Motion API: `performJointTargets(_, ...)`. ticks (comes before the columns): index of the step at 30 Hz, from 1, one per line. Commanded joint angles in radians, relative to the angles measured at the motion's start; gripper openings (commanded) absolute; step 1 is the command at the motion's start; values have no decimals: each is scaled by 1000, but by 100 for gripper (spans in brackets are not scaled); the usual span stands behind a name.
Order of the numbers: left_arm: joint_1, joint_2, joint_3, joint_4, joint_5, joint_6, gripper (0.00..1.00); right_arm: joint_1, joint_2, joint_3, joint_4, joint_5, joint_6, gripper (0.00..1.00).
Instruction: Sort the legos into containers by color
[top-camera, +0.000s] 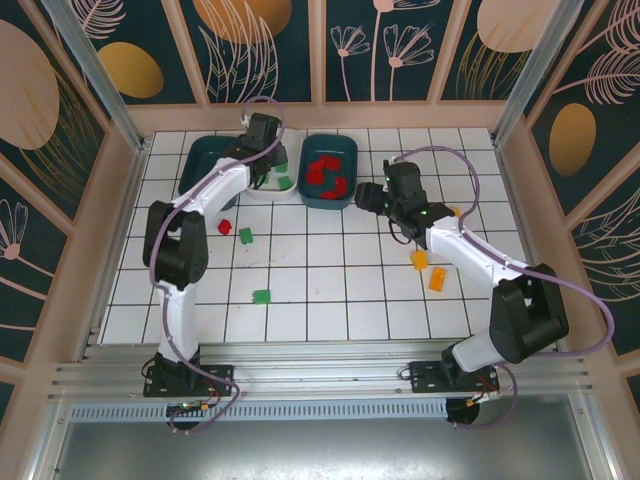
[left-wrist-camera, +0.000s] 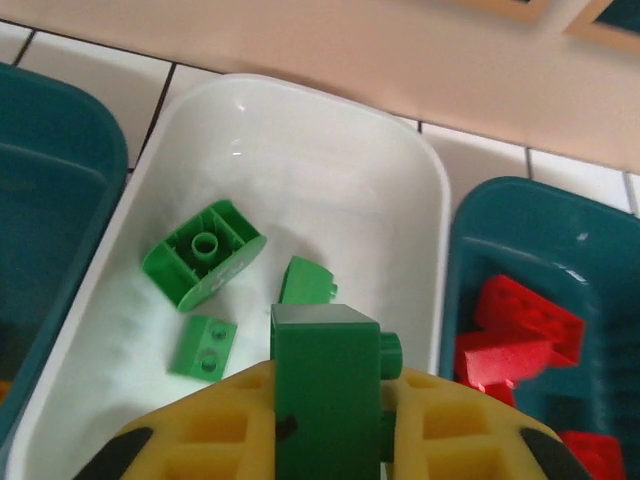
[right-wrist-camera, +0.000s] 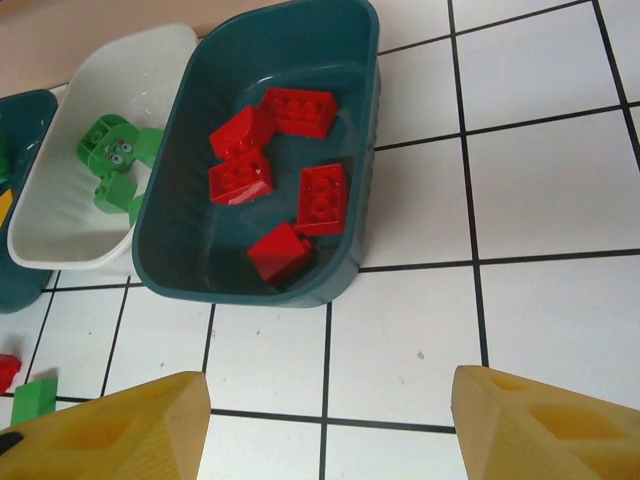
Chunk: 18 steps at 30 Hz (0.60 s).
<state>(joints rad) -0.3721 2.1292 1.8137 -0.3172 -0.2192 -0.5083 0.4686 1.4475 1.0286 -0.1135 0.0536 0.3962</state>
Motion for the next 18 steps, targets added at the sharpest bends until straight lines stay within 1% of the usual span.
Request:
performJointTargets(1, -2, 64, 118, -127, -15, 42, 28, -19, -66, -32, -3, -7, 3, 67)
performJointTargets(2, 4, 75, 141, -139, -16, 42, 35, -23, -74, -39, -3, -10, 2, 67)
performJointTargets(3, 10, 82, 161, -154, -18, 39, 52, -27, -83, -47, -1, -11, 1, 67)
performJointTargets(5, 13, 67, 153, -157, -21, 37, 66, -28, -98, -56, 3, -11, -1, 68)
performJointTargets(7, 12, 10, 78, -118, -3, 38, 82, -28, -110, -62, 3, -17, -3, 68)
performJointTargets(8, 13, -33, 13, -86, 3, 37, 89, -28, -114, -67, 8, -22, -3, 68)
performJointTargets(11, 13, -186, -238, 35, 12, 17, 95, -19, -122, -79, 15, -33, -4, 68)
performJointTargets(13, 10, -271, -407, 98, 8, -3, 95, -6, -123, -91, 22, -34, -6, 68)
performJointTargets(15, 12, -341, -558, 142, 2, -33, 92, 8, -118, -105, 36, -34, -6, 68)
performJointTargets(17, 12, -378, -659, 152, -20, -58, 87, 16, -108, -107, 44, -34, -4, 68)
performJointTargets(18, 12, -392, -706, 163, -23, -65, 83, 21, -102, -109, 50, -53, -4, 68)
